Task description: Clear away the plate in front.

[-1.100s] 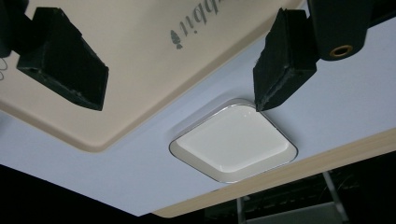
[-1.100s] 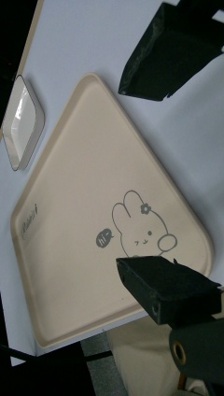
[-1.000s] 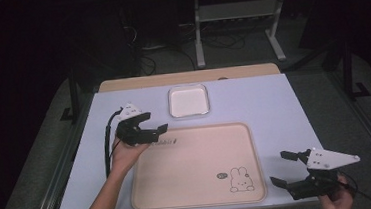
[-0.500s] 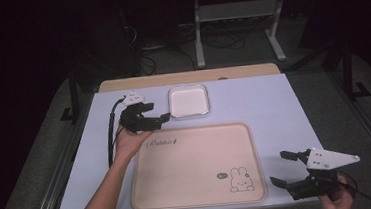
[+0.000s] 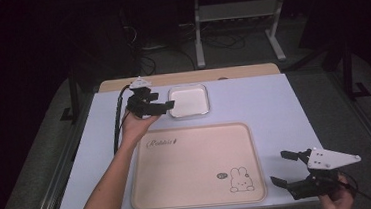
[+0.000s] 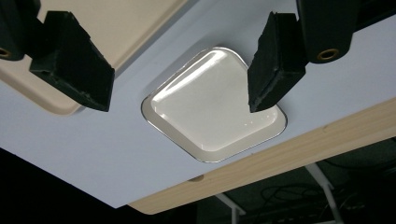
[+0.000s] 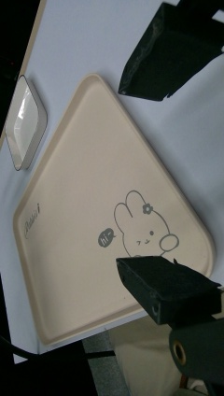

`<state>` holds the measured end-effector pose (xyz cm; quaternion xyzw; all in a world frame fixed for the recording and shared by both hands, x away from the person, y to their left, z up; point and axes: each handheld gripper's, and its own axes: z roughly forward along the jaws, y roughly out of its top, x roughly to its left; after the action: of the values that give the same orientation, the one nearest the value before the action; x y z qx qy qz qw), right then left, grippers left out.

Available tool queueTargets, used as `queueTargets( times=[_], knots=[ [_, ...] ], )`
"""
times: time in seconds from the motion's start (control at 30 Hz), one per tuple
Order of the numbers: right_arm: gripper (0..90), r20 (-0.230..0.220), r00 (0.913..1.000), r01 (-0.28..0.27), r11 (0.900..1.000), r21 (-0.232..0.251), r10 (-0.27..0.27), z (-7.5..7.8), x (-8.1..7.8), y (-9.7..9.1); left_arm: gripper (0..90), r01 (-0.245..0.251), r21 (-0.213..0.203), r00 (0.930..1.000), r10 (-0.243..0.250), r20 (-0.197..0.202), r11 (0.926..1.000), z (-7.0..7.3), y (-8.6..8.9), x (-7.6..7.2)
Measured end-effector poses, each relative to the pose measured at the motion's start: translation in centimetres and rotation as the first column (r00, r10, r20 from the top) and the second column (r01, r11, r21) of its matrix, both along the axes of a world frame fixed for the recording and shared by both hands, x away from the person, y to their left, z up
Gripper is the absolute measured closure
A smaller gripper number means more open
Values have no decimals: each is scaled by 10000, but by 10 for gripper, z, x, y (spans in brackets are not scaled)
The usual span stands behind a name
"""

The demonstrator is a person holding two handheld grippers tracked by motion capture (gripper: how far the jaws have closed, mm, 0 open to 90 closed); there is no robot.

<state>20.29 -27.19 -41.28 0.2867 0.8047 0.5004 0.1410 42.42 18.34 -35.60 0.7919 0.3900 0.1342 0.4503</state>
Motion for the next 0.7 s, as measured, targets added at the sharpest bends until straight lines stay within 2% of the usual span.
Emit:
queueTargets(
  times=[0.07, 0.13, 0.27, 0.37, 0.43, 0.47, 0.53, 0.57, 0.7],
  knots=[
    [131, 4, 10000, 5, 10000, 3, -5, 0, 0, 0, 242, 1, -54, 9992, -3, -394, 10000, 0, -1, 8],
    [131, -2, 10000, 1, 10000, 14, -1, 0, 0, 0, 242, -54, 77, 9983, 59, -579, 10000, -1, -2, 14],
    [131, 6, 10000, -22, 10000, 8, 22, 0, 0, 0, 256, -284, -84, 9943, 274, -1027, 9996, -5, -3, 27],
    [132, 7, 10000, -36, 10000, 11, 36, 1, 0, 1, 258, -434, 70, 9900, 439, -1340, 9990, -9, -6, 36],
    [131, 12, 10000, -43, 10000, 2, 43, 1, 0, 0, 277, -655, -50, 9834, 637, -1700, 9978, -14, -7, 44],
    [131, 12, 10000, -43, 10000, 2, 43, 1, 0, 0, 284, -655, -50, 9834, 637, -1700, 9978, -14, -7, 44],
    [131, 34, 10000, -46, 10000, 17, 45, 1, -1, 0, 292, -858, -52, 9755, 829, -2036, 9963, -23, -7, 49],
    [131, 46, 10000, -50, 10000, 17, 50, 1, -1, 0, 292, -858, -52, 9755, 829, -2036, 9963, -23, -7, 49],
    [131, 39, 10000, -60, 10000, 23, 60, 1, -1, 0, 304, -1067, 36, 9673, 1046, -2311, 9943, -35, -9, 56]
  ],
)
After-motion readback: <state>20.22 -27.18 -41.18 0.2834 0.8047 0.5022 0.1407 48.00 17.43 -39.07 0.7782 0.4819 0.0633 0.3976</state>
